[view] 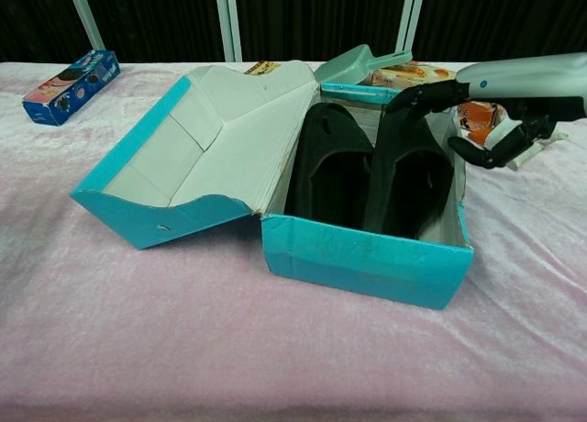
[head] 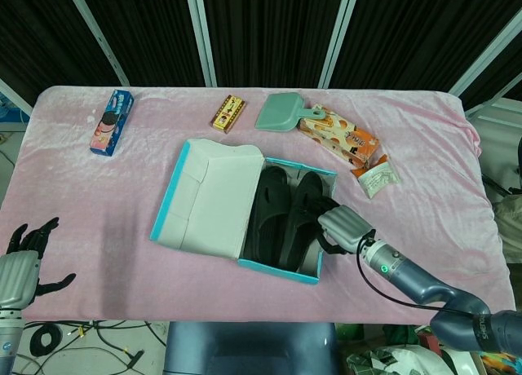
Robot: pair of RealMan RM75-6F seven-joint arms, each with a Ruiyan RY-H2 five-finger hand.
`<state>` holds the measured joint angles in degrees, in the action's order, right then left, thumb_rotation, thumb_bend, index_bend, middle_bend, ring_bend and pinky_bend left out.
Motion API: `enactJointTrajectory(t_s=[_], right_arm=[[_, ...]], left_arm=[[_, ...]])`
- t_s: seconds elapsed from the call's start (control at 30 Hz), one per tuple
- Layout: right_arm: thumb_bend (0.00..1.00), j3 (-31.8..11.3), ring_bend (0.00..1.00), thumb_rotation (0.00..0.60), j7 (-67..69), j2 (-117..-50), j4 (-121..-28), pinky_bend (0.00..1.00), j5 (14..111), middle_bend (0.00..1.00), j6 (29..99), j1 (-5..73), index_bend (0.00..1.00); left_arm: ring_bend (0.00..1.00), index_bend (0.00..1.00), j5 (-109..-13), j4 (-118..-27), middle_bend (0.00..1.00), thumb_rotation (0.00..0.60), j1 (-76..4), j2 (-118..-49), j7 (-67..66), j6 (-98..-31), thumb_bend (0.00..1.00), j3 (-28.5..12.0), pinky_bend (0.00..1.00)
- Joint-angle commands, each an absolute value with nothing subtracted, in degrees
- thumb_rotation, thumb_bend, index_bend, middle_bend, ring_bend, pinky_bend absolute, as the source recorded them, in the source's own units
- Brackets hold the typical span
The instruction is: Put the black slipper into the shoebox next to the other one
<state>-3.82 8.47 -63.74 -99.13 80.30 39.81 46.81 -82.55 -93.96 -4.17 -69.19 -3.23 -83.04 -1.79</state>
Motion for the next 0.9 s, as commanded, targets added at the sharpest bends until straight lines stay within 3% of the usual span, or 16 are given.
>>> enactJointTrajectory(t_s=[0.03, 0.4, 0.53, 0.6, 0.67, 0.73, 0.9], right_arm=[[0.66, -3.58, 0.0, 0.6, 7.71, -64.59, -98.82, 0.06, 79.94, 0.17, 39.17, 47.05, 0.04], [0.65, -3.21, 0.0, 0.6, 6.84, -66.78, -96.29, 0.06, 78.59, 0.18, 37.58, 47.51, 0.05], [0.64, -4.01, 0.0, 0.6, 6.62, -64.56, -99.12, 0.06, 80.3, 0.15, 41.44, 46.27, 0.04], [0.56, -4.19, 0.0, 0.6, 6.65, -62.89, -101.11, 0.06, 81.13, 0.11, 43.38, 45.38, 0.02], [0.39, -4.3, 0.0, 0.6, 6.55, -61.69, -102.3, 0.06, 81.39, 0.05, 44.88, 44.57, 0.0], [0.31, -4.36, 0.0, 0.6, 6.42, -60.61, -103.38, 0.06, 81.59, 0.02, 46.89, 43.39, 0.0], [0.3, -4.64, 0.0, 0.6, 6.43, -59.11, -104.22, 0.06, 80.61, 0.01, 54.44, 38.68, 0.0]], left_arm=[[0.16, 0.06, -82.64, -94.04, 0.16, 0.6, -4.15, -69.16, -3.29, -83.15, 0.0, -1.79, 0.01], [0.16, 0.06, -82.18, -93.98, 0.16, 0.6, -3.72, -69.07, -3.18, -83.29, 0.0, -1.64, 0.01], [0.16, 0.06, -82.54, -93.96, 0.16, 0.6, -3.9, -69.15, -3.05, -83.43, 0.0, -1.84, 0.01], [0.16, 0.06, -82.62, -93.87, 0.16, 0.6, -3.92, -69.21, -2.95, -83.47, 0.0, -1.85, 0.01], [0.16, 0.06, -82.65, -93.79, 0.16, 0.6, -3.9, -69.2, -2.91, -83.48, 0.0, -1.83, 0.01], [0.16, 0.06, -82.74, -93.72, 0.16, 0.6, -3.82, -69.16, -2.75, -83.68, 0.0, -1.84, 0.01], [0.16, 0.06, -83.14, -93.56, 0.16, 0.6, -3.48, -68.87, -2.65, -84.83, 0.0, -2.07, 0.01]])
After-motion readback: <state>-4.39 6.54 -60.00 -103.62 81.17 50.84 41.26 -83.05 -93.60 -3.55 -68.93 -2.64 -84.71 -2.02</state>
